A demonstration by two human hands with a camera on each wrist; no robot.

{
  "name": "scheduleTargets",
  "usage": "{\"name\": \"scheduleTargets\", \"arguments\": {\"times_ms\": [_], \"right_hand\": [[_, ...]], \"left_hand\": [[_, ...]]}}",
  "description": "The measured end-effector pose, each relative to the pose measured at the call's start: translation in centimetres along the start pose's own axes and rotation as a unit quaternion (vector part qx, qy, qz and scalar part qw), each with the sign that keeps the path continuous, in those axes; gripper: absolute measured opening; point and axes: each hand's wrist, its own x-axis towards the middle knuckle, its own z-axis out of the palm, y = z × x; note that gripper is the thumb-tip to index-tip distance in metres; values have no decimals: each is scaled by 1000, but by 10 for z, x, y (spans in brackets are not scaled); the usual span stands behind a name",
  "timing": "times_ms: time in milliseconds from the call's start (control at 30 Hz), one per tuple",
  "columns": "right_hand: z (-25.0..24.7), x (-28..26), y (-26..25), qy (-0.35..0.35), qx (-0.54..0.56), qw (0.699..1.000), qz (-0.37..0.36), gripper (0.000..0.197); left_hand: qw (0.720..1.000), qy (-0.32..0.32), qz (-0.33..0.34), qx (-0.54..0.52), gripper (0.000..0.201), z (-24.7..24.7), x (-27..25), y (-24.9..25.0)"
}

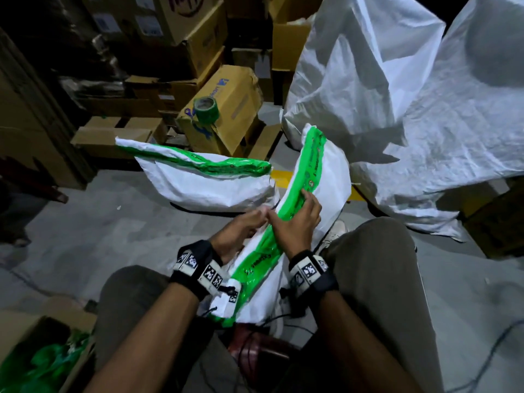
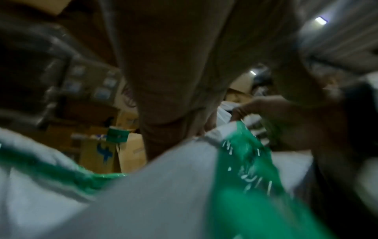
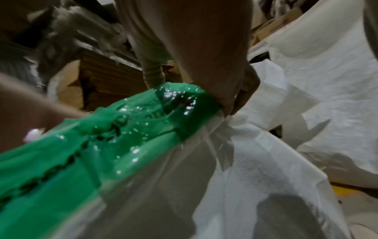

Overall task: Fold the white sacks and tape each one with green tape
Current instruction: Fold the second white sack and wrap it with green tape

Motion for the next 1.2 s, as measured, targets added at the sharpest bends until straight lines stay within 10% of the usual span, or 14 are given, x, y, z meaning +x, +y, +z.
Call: {"name": "scheduleTargets", "arguments": {"times_ms": [167,333,467,633,1033,1200], "right_hand": [[3,41,24,-76,39,994,73,73],[22,1,6,-174,-29,984,13,67],[41,-73,-1,-191,2,979,-66,96],[50,-15,25,-228,-72,969,-54,112],[49,-40,12,-229,-21,972,51,54],[31,-38,-9,-267,-4,951,156,100]], "left_hand": [[912,23,11,409,71,-16,-15,-39],[989,56,37,131,58,-12,0,-5],[994,106,6,8,57,-15,7,12],[986,82,-30,-145,50,-7,-7,-7],[980,59,-42,-187,60,-10,-11,-19],[996,80,25,-8,62,-14,-24,-28]]}}
